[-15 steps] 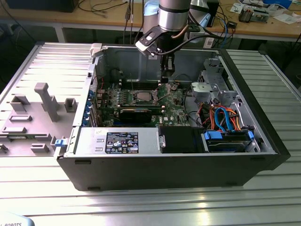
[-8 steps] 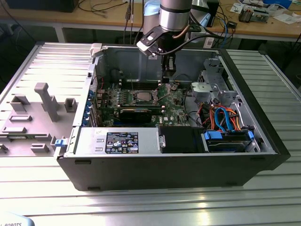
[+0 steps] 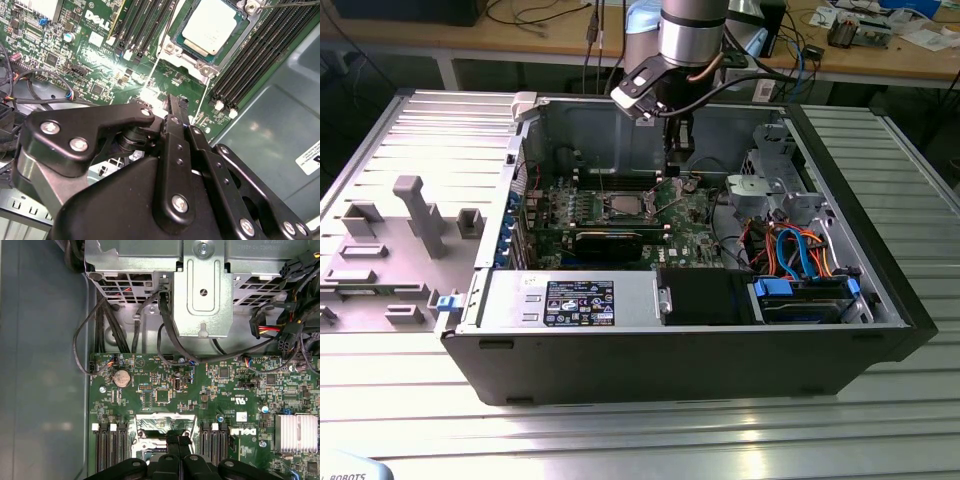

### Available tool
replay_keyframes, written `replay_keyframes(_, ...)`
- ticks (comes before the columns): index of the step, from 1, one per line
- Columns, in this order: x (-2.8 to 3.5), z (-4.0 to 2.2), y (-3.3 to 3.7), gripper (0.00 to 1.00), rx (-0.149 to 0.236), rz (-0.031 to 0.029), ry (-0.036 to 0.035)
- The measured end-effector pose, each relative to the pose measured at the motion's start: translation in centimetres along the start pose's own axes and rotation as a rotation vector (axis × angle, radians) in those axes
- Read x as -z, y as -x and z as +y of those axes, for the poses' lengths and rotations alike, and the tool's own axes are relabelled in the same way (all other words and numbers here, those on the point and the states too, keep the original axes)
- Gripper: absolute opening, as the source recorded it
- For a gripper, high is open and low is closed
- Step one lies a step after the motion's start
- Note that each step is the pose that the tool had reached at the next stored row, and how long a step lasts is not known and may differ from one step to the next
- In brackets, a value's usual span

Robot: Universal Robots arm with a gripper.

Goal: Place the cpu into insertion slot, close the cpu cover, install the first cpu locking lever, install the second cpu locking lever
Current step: 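Close the cpu cover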

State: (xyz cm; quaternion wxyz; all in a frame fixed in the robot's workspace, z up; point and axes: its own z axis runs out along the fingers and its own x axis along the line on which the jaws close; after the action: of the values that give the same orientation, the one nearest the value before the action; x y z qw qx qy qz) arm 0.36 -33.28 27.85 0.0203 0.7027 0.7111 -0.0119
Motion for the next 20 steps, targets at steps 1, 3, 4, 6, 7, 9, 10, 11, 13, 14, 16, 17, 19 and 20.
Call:
replay_keyframes(1, -0.01, 0.1, 0.0, 0.11, 0.0, 0.0001, 0.0)
replay_keyframes(3, -0.01, 0.29, 0.0, 0.11, 0.0, 0.0, 0.0)
replay_keyframes(4, -0.01, 0.36, 0.0, 0.11, 0.0, 0.0, 0.0)
replay_keyframes(6, -0.02, 0.56, -0.02, 0.11, 0.0, 0.0003, 0.0001)
replay_keyframes(7, -0.02, 0.72, -0.06, 0.11, 0.0, 0.0001, 0.0)
replay_keyframes(9, -0.02, 0.87, -0.09, 0.11, 0.0, 0.0001, 0.0)
replay_keyframes(10, -0.02, 0.99, -0.1, 0.11, 0.0, 0.0001, 0.0001)
replay_keyframes(11, -0.02, 1.04, -0.11, 0.11, 0.0, 0.0001, 0.0)
replay_keyframes(13, -0.02, 1.07, -0.12, 0.11, 0.0, 0.0002, 0.0)
replay_keyframes(14, -0.09, 1.17, -0.12, 0.11, 0.0, 0.0001, 0.0)
replay_keyframes(16, -0.17, 1.17, -0.13, 0.11, 0.0, 0.0001, 0.0)
replay_keyframes(17, -0.19, 1.17, -0.13, 0.11, 0.0, 0.0, 0.0)
replay_keyframes(19, -0.2, 1.17, -0.13, 0.11, 0.0, -0.0002, 0.0)
replay_keyframes(20, -0.23, 1.19, -0.13, 0.11, 0.0, -0.0001, 0.0001)
